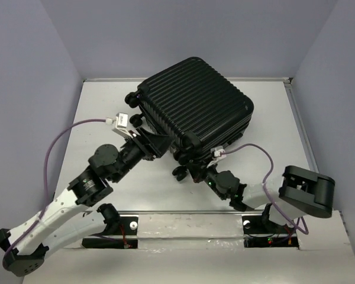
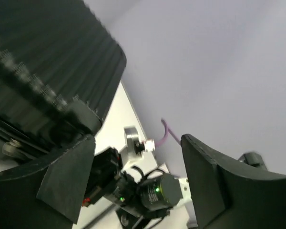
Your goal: Pack the luggage
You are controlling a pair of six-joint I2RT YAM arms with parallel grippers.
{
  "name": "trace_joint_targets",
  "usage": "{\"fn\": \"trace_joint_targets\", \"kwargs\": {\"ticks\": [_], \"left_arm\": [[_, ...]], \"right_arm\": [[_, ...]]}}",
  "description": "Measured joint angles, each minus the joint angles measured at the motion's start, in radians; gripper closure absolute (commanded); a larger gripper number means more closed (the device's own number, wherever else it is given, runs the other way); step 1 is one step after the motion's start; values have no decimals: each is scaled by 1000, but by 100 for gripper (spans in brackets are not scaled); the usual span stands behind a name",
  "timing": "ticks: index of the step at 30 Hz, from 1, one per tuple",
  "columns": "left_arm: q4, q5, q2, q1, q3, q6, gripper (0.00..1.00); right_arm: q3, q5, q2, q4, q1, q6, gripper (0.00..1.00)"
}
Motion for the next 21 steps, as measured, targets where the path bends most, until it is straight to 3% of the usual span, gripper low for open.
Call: {"fn": "trace_joint_targets", "kwargs": {"ticks": [2, 3, 4, 5, 6, 10, 15, 21], "left_arm": [[-90, -50, -12, 6, 90, 74, 6], [-149, -76, -20, 6, 131, 114, 6], [-180, -88, -28, 7, 151, 138, 6], [-215, -96, -30, 7, 168, 169, 6], [-257, -97, -27, 9, 181, 202, 6], [-333, -48, 31, 11, 152, 290, 7], [-336, 113, 148, 11, 80, 370, 4], [-301, 202, 303, 11, 94, 460, 3]], "right_arm": [[-29, -2, -68, -50, -1, 3, 83], [-31, -8, -97, -99, -2, 8, 63], [-30, -18, -122, -135, -6, 13, 50], [-29, -28, -145, -156, -6, 25, 37], [-26, -47, -171, -182, -6, 26, 32], [21, -91, -307, -349, -6, 68, 31], [62, -109, -428, -538, -7, 97, 34], [30, -116, -530, -686, -7, 135, 41]]}}
